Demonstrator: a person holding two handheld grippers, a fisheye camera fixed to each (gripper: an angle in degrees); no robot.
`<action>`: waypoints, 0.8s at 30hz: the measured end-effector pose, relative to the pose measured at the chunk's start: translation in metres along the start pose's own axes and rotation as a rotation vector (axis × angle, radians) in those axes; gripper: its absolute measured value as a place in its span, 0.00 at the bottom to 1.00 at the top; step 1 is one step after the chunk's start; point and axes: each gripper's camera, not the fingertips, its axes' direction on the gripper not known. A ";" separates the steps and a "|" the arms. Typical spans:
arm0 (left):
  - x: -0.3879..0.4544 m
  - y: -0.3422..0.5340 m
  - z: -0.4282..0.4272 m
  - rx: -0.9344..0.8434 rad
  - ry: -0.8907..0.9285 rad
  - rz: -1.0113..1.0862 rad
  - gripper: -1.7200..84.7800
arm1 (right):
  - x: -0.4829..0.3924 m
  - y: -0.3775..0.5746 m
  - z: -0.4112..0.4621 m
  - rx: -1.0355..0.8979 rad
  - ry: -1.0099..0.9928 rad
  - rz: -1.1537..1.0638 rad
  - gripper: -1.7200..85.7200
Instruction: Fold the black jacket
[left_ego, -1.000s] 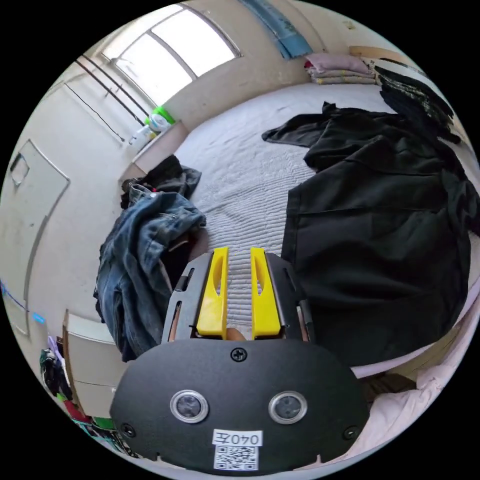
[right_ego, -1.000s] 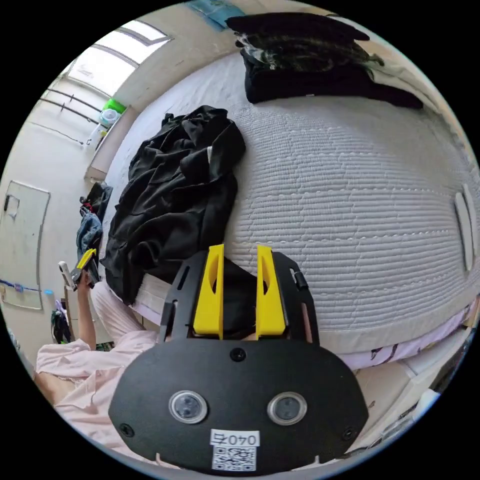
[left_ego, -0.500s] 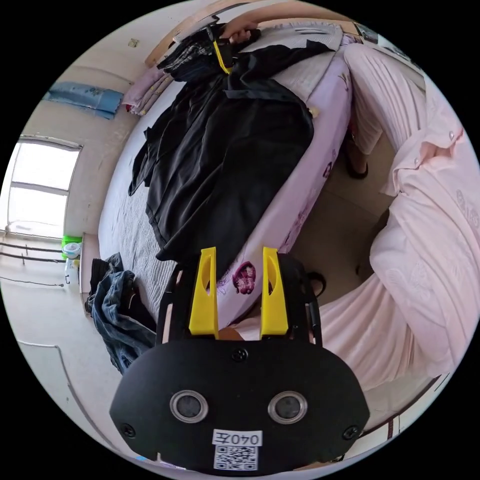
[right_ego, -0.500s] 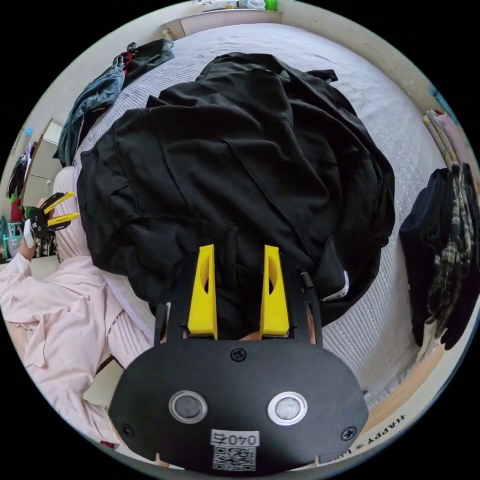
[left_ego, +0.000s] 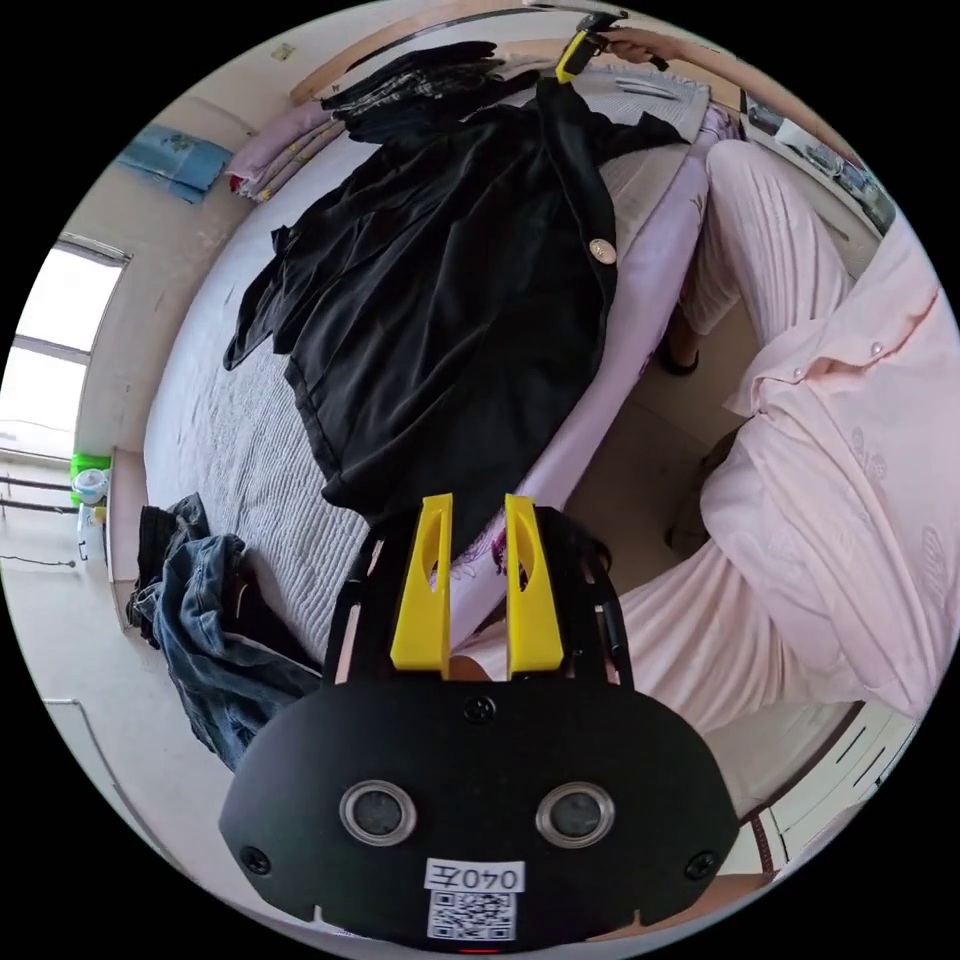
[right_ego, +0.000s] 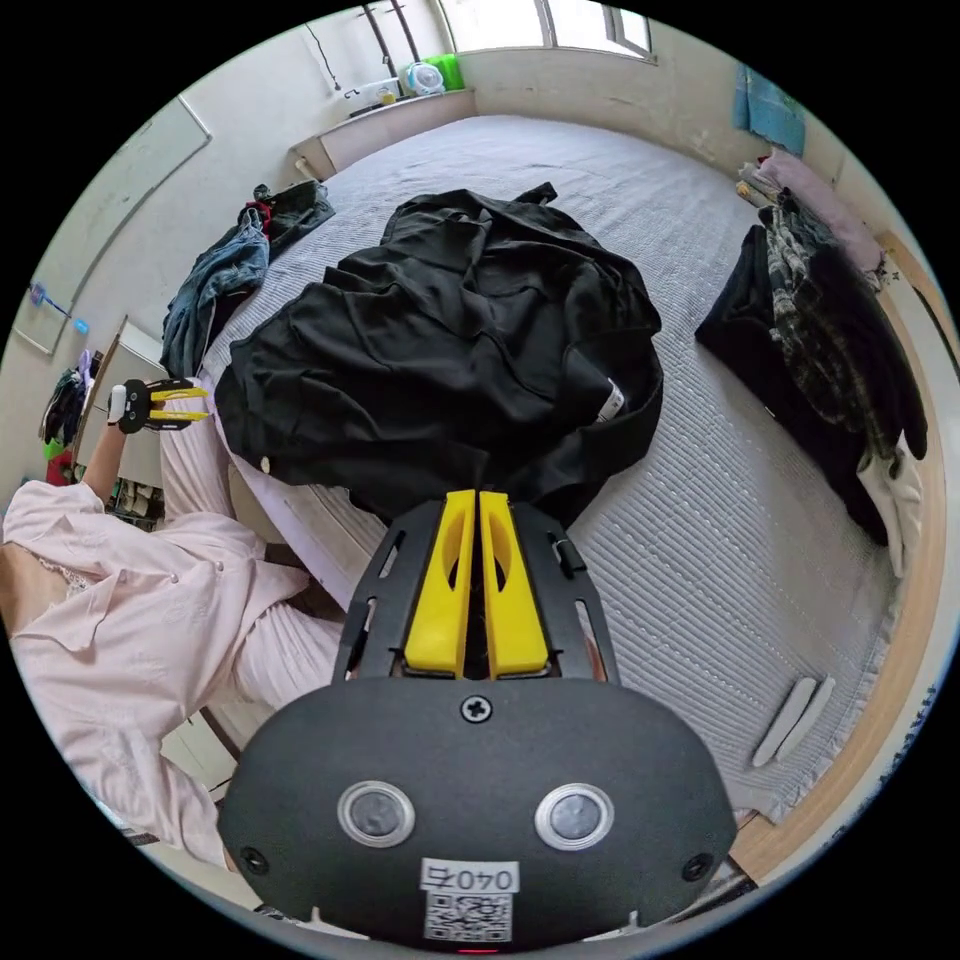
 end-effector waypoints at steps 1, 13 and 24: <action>-0.002 0.001 0.002 -0.013 -0.016 0.015 0.07 | 0.003 0.009 -0.003 0.018 -0.013 0.016 0.01; -0.044 0.006 0.038 -0.067 0.148 0.210 0.04 | 0.022 0.076 -0.025 0.140 -0.098 0.121 0.01; -0.062 0.051 -0.063 0.120 0.306 0.229 0.01 | 0.038 0.151 -0.054 0.212 -0.191 0.152 0.01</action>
